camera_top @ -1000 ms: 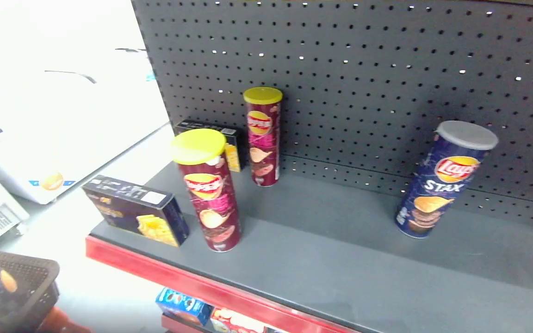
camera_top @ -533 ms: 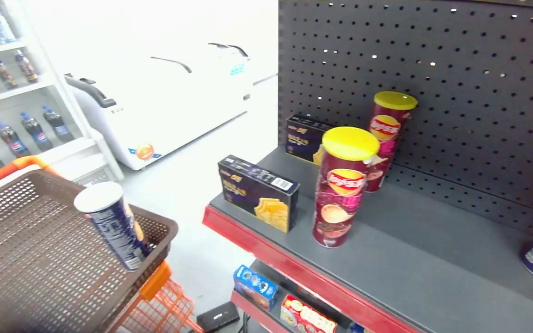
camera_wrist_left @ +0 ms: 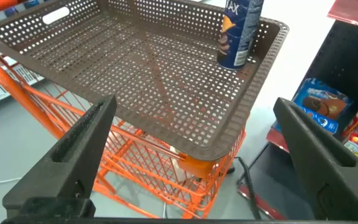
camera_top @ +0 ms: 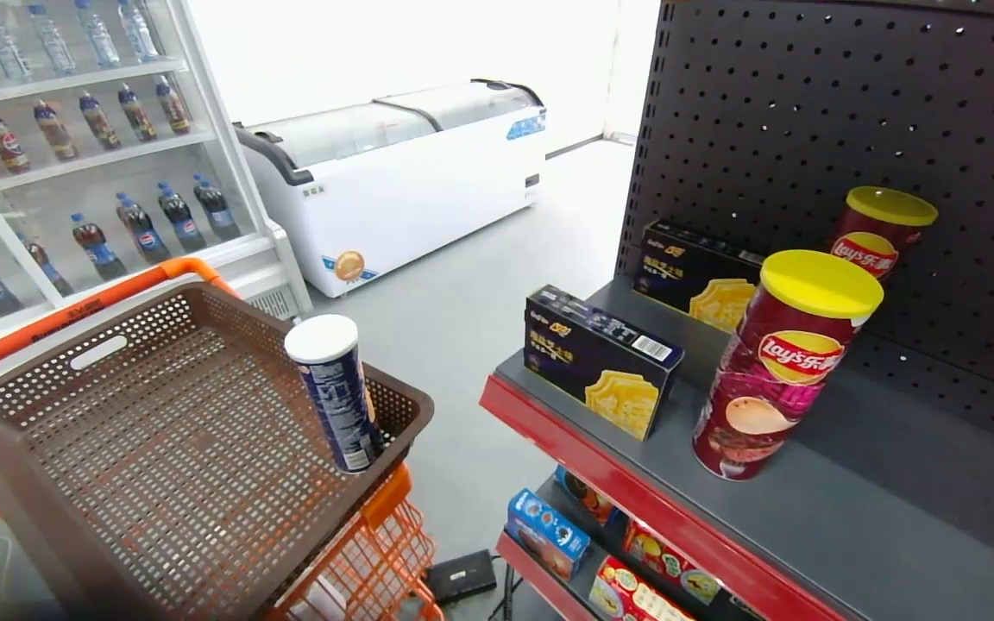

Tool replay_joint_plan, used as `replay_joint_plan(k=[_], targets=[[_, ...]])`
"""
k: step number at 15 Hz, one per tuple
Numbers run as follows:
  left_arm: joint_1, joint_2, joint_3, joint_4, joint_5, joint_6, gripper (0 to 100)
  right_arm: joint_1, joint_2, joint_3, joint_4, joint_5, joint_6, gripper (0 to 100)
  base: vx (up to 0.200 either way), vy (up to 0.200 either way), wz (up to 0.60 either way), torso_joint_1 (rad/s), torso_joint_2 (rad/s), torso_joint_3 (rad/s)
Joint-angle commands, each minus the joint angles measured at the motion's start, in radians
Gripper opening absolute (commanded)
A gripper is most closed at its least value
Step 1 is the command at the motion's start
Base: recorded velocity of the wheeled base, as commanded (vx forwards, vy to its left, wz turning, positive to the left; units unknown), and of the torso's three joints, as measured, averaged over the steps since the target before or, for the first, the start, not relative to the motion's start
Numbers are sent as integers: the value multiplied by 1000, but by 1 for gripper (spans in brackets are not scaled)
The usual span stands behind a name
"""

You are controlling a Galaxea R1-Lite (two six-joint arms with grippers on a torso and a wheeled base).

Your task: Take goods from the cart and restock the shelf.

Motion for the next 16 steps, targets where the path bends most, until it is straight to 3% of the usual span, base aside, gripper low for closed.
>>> replay_joint_plan(k=[1,5,8,9,12,14,16], targets=[[1,0,0,0,0,-1,100,0,0,0,0,0,0,100,0,0,0,0,0,0],[1,0,0,0,5,-1,100,0,0,0,0,0,0,100,0,0,0,0,0,0],[-10,53,-137,34,-41,48,100,0,0,0,0,0,0,100,0,0,0,0,0,0],[-31,126,-216,82,-75,56,100,0,0,0,0,0,0,100,0,0,0,0,0,0],[-38,323,-285,86,-76,119,100,0,0,0,0,0,0,100,0,0,0,0,0,0],[-41,465,-316,77,-80,125,100,0,0,0,0,0,0,100,0,0,0,0,0,0],[-96,550,-313,37,-87,123,100,0,0,0,0,0,0,100,0,0,0,0,0,0]])
